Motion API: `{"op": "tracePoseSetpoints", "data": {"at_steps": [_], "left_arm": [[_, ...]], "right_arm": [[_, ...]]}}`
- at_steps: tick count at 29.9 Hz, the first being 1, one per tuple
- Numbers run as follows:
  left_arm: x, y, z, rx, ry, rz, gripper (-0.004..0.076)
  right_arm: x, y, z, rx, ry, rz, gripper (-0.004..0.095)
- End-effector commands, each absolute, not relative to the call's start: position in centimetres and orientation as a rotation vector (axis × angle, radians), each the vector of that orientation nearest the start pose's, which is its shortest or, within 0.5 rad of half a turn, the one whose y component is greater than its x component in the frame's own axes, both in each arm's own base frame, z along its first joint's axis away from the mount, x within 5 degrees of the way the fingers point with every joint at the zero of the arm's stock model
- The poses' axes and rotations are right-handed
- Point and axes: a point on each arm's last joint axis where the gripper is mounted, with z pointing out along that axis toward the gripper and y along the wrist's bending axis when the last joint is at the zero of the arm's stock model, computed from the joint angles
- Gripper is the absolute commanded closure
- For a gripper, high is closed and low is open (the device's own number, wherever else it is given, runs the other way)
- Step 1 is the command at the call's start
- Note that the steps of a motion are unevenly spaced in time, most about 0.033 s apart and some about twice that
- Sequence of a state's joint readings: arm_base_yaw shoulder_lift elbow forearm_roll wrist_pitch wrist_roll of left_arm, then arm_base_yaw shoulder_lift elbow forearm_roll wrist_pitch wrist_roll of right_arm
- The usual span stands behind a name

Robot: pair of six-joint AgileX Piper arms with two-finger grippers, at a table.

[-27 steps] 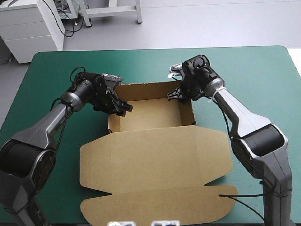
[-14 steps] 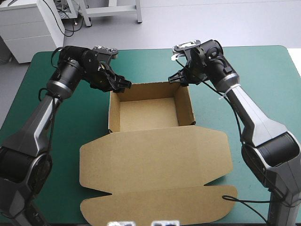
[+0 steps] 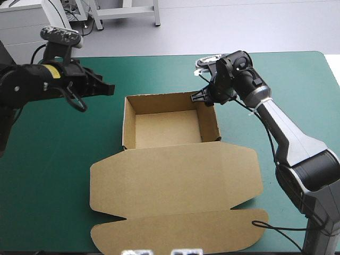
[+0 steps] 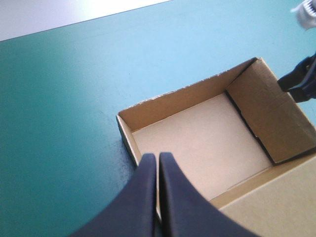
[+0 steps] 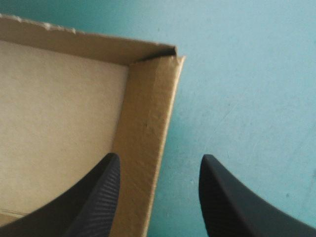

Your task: Fold the box

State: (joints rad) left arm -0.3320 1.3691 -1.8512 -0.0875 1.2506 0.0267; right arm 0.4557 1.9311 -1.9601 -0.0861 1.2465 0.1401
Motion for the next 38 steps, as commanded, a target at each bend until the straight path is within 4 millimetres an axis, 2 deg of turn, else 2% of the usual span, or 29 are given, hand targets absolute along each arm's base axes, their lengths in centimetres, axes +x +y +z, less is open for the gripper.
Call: {"op": "tracePoseSetpoints", "data": {"at_steps": [1, 5, 10, 16, 18, 23, 26, 29, 32, 35, 38], "left_arm": [[19.7, -7.7, 50.6, 0.459, 2.221, -0.259, 0.0731], [17.4, -6.3, 47.1, 0.465, 2.313, -0.166, 0.0731], [14.3, -4.5, 42.4, 0.456, 2.391, -0.057, 0.0731], [10.8, -3.1, 37.1, 0.465, 2.470, -0.035, 0.0731], [9.8, -2.8, 35.6, 0.432, 2.484, -0.045, 0.0731], [8.0, -2.2, 32.1, 0.415, 2.479, -0.054, 0.0731], [7.0, -1.9, 30.6, 0.414, 2.467, -0.057, 0.0731], [6.3, -1.6, 29.5, 0.411, 2.478, -0.056, 0.0731], [5.9, -1.5, 28.8, 0.408, 2.490, -0.055, 0.0731], [5.7, -1.4, 28.7, 0.404, 2.496, -0.055, 0.0731], [5.7, -1.4, 28.7, 0.404, 2.496, -0.055, 0.0731]], "right_arm": [[37.1, 16.5, 35.2, -0.412, 2.658, 0.060, 0.0459], [37.1, 16.6, 33.7, -0.409, 2.694, 0.088, 0.0468], [37.6, 17.3, 33.2, -0.395, 2.676, 0.189, 0.0468], [38.3, 17.6, 30.8, -0.409, 2.765, 0.154, 0.0478], [38.4, 17.7, 30.1, -0.413, 2.790, 0.145, 0.0552], [38.5, 17.6, 30.0, -0.411, 2.790, 0.132, 0.0931], [38.6, 17.0, 30.0, -0.392, 2.800, 0.087, 0.0927], [39.0, 15.4, 30.4, -0.337, 2.802, 0.025, 0.0927], [39.3, 12.9, 31.7, -0.241, 2.778, 0.002, 0.0927], [39.5, 9.5, 33.1, -0.150, 2.748, -0.025, 0.0927], [39.5, 5.3, 34.6, -0.051, 2.716, -0.057, 0.0927]]}}
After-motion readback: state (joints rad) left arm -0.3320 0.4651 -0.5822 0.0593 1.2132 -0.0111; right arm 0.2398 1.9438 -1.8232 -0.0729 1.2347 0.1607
